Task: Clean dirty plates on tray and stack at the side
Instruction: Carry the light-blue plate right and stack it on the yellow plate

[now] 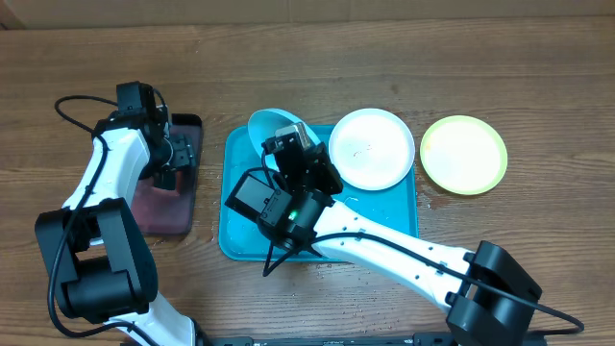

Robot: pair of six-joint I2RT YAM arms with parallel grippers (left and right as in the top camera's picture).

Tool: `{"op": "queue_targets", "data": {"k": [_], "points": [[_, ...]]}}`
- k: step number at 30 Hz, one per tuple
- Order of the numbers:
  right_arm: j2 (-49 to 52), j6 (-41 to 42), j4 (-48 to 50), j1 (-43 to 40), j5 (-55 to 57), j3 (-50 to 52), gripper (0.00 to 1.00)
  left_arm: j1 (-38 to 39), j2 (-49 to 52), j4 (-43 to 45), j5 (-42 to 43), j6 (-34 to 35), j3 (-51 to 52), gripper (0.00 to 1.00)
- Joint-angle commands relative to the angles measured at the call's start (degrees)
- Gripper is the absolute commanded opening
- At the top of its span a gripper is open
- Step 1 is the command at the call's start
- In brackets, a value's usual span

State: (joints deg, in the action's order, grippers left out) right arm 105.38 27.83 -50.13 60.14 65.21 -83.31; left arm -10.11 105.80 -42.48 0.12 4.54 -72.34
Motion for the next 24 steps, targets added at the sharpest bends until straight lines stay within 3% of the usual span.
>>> {"op": "queue_targets", "data": {"k": [1, 4, 5, 7, 15, 24], "points": [[-2.8, 0.6, 0.4, 0.1, 2.1, -1.2, 0.04, 0.5, -1.5, -0.4, 3.8, 0.8, -0.9, 0.73], [-2.8, -0.2, -1.7, -0.2, 5.4, -1.2, 0.04, 0.5, -1.5, -0.7, 4.0, 0.8, -0.9, 0.74], [-3.2, 4.7, -1.3, -0.8, 3.6, -1.2, 0.04, 0.5, -1.5, -0.8, 4.0, 0.8, -0.9, 0.74], [-3.5, 2.5, -0.6, -0.8, -2.4, -1.2, 0.04, 0.5, -1.5, -1.0, 3.9, 0.6, -0.9, 0.74], [-3.7, 3.9, -1.6, -1.8, -4.6, -1.2, 0.04, 0.5, -1.5, -1.0, 4.0, 0.6, -0.9, 0.74], [-6.1, 11.5, -2.1, -12.8, -23.0, -1.2, 0.04, 0.5, -1.5, -1.0, 4.0, 0.6, -0.9, 0.75]]}}
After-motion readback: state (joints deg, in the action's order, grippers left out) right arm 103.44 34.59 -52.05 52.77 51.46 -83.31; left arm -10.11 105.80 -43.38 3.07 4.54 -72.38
